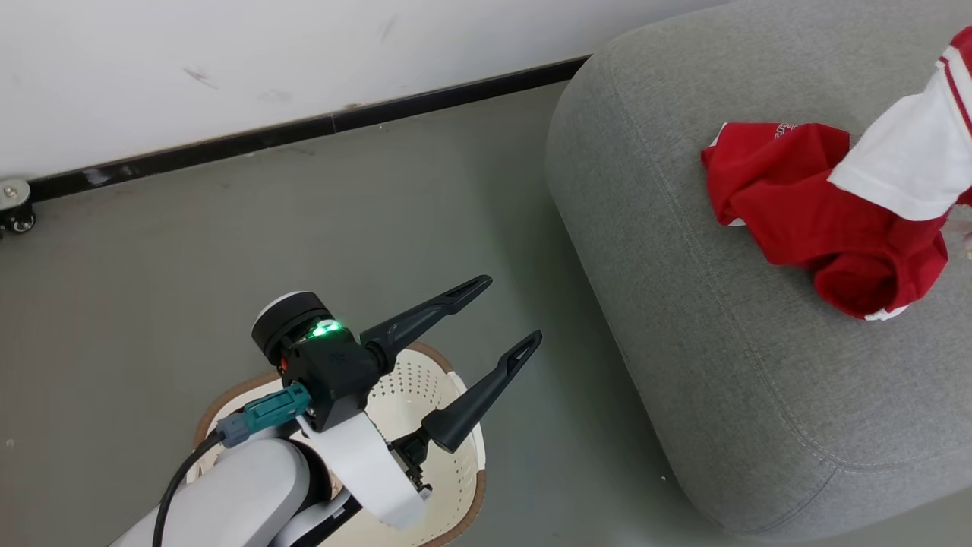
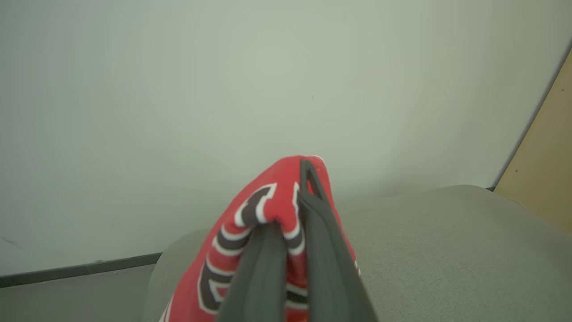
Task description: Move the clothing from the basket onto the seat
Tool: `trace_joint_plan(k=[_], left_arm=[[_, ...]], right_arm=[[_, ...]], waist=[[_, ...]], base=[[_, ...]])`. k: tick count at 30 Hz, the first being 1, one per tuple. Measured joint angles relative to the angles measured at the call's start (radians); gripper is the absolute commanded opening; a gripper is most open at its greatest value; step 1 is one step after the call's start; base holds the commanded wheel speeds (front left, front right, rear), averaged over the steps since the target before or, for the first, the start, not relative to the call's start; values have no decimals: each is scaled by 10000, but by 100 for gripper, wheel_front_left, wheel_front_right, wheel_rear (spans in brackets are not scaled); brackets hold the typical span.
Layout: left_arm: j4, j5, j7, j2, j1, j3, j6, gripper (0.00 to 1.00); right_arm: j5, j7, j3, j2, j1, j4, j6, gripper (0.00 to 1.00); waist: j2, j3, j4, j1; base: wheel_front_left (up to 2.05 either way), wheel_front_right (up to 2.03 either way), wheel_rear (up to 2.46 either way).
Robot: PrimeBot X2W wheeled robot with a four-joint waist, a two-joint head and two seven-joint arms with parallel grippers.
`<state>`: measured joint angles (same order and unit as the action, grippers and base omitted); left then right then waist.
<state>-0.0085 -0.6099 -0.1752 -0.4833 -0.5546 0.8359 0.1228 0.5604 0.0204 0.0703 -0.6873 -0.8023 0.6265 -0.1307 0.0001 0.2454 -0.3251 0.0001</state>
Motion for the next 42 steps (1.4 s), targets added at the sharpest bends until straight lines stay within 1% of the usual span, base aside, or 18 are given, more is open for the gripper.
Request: trace_joint_plan(k=[8,12,20,27,35,42], left_arm=[[-151,75,167,40,-300,86,2,100],[-215,77,253,130,-521,144,2,100],[-219,163,255,161,-696,249,4,100],[-178,174,249,174,-870,267,6,100],[25,174,151,199,-870,374,6,100],[125,173,46,213,-870,408,6,100]], right_arm=[[44,-27,311,677,116,522,0,0],[226,201,633,986,715,982,0,0],[301,326,685,1035,858,1396,0,0],[299,345,913,1354,859,1664,0,0],[192,596,1294,1396,1089,2196,0,0],[59,600,1358,1415,1243,2454,0,0]], waist=[[0,389,195,0],[0,612,264,0],[0,932,259,0],[0,1115,153,0],[0,1105,157,0],[0,1034,167,0]], base=[[0,0,0],[0,0,0],[0,0,0],[0,0,0],[0,0,0],[0,0,0]])
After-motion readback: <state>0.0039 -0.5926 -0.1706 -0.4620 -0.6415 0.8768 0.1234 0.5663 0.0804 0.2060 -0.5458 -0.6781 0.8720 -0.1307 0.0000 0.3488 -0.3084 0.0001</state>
